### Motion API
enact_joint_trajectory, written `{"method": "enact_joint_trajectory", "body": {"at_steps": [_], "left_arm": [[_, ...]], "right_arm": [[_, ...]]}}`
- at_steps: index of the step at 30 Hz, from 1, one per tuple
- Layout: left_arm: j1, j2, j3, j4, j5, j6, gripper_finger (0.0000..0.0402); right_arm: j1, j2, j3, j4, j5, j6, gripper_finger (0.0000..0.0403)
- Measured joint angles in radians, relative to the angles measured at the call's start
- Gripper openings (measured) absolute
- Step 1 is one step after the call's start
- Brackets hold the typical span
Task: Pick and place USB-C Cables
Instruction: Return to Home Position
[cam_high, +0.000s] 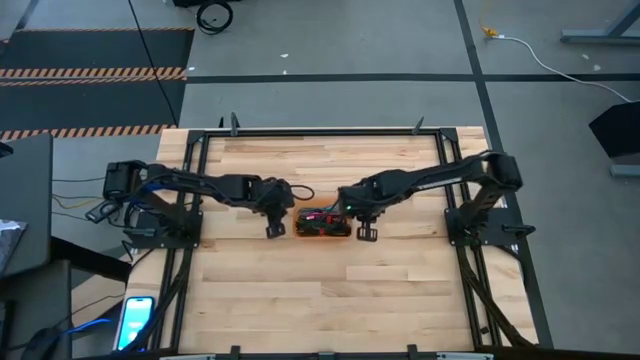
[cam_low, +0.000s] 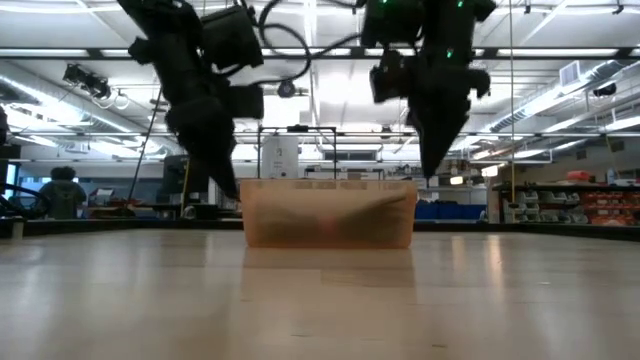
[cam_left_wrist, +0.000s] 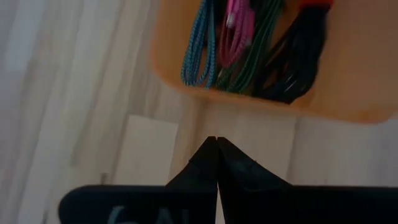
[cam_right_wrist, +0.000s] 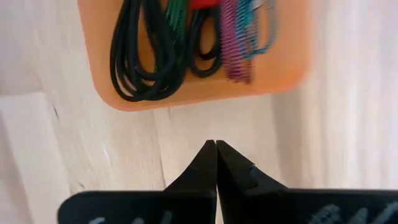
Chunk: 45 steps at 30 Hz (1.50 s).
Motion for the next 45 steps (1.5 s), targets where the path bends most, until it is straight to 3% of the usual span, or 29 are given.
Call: {"method": "enact_joint_trajectory", "body": {"at_steps": [8,16,19,24,29,37,45], "left_arm": [[-0.021,-0.133,0.051,-0.046,-0.029,0.011,0.0002],[-0.089,-0.321,0.049,-0.050,-0.101,0.014,0.0002],[-0.128,-0.399,-0.017,0.096,-0.143,0.030,0.0002],[-0.157,-0.542,-0.253,0.456,-0.144,0.043,0.0002],[-0.144,-0.686,-0.433,0.647,-0.128,0.032,0.0002],[-0.117,-0.897,-0.544,0.709,-0.014,0.026,0.0002],[-0.116,-0.975,-0.620,0.706,-0.006,-0.004,0.0002]], "right_arm": [[0.027,-0.198,0.000,-0.034,0.048,0.047,0.0002],[0.145,-0.399,0.000,-0.021,0.136,0.065,0.0002],[0.205,-0.471,-0.020,0.050,0.190,0.056,0.0002],[0.268,-0.620,-0.182,0.265,0.195,0.021,0.0002],[0.281,-0.789,-0.392,0.463,0.196,0.020,0.0002],[0.281,-1.065,-0.686,0.775,0.162,-0.033,0.0002],[0.281,-1.282,-0.899,0.921,0.150,-0.028,0.0002]]}}
